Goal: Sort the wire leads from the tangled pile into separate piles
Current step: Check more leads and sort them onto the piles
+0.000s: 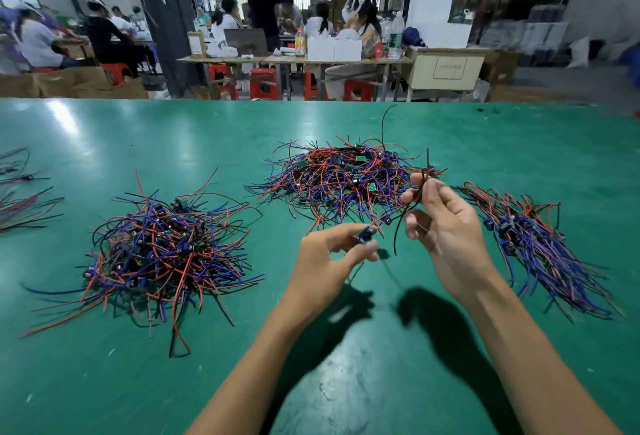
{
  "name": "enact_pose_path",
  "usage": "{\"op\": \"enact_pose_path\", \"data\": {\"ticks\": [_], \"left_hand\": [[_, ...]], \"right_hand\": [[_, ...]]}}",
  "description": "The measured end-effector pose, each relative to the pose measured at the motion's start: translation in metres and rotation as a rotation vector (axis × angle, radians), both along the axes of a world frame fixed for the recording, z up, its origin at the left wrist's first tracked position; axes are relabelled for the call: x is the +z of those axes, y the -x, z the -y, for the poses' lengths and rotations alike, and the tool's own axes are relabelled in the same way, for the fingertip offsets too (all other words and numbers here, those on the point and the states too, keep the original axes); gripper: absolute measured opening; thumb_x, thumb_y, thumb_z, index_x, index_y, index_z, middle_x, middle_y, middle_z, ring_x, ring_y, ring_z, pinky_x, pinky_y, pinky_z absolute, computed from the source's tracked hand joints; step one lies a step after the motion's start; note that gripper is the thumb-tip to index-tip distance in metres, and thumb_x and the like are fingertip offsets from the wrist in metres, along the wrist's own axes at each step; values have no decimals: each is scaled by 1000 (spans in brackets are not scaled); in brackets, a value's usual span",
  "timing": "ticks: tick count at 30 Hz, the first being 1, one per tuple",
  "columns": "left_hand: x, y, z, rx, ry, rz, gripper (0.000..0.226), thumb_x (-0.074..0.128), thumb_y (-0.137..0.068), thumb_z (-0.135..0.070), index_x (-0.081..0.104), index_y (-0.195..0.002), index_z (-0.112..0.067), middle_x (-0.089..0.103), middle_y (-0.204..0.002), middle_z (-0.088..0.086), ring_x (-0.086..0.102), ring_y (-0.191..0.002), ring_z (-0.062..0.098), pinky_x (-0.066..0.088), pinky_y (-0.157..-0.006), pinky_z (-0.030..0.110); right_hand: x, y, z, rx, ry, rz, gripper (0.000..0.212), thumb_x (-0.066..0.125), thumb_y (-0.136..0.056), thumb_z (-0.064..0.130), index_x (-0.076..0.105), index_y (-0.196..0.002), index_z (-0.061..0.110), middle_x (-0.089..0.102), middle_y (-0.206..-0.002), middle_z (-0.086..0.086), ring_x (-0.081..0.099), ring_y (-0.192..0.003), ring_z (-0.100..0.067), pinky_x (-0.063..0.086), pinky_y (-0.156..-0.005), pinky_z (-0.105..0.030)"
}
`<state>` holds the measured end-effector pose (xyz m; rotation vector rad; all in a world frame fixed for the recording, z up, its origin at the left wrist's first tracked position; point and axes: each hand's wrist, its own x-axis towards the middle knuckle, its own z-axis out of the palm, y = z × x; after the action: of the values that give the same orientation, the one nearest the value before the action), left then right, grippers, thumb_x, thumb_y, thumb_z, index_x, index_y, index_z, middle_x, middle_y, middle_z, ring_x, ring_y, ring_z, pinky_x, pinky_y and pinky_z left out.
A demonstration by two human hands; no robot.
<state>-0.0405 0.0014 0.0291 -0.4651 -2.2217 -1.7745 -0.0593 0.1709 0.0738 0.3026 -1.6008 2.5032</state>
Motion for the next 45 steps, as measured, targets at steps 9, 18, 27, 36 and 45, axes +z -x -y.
{"op": "enact_pose_path", "data": {"ticks": [9,18,27,36,45], "left_hand": [[9,3,13,-251,-364,406,43,49,-94,-49,80,-102,-20,65,-70,-1,29,-47,8,25,-43,15],[19,-1,20,-499,-530,670,49,42,-98,-43,75,-115,-11,65,-78,-5,40,-53,5,32,-46,15],[20,-7,17,-436,-386,691,29,50,-100,-24,75,-114,-16,72,-90,2,57,-61,8,48,-55,18],[18,-11,15,-294,-296,495,24,66,-92,-7,72,-113,-15,76,-106,12,61,-66,16,55,-65,22],[17,-12,13,-292,-280,434,26,65,-95,-25,74,-116,-13,75,-94,4,55,-64,12,49,-64,20]], "right_hand": [[-5,4,-2,-192,-88,46,10,56,-102,29,61,-103,21,79,-90,-4,64,-47,-9,44,-40,-16],[-6,5,-4,-208,-84,82,5,57,-102,27,58,-103,22,79,-89,-6,64,-48,-9,46,-42,-16],[-9,6,-1,-189,-109,75,5,60,-101,26,58,-102,22,78,-87,-6,65,-53,-9,50,-47,-16],[-9,3,-1,-119,-94,94,7,55,-103,16,59,-105,21,77,-80,-1,68,-57,-9,53,-51,-17],[-16,-2,8,-47,-237,-38,20,70,-92,12,57,-107,12,79,-92,-8,72,-61,-15,56,-59,-21]]}}
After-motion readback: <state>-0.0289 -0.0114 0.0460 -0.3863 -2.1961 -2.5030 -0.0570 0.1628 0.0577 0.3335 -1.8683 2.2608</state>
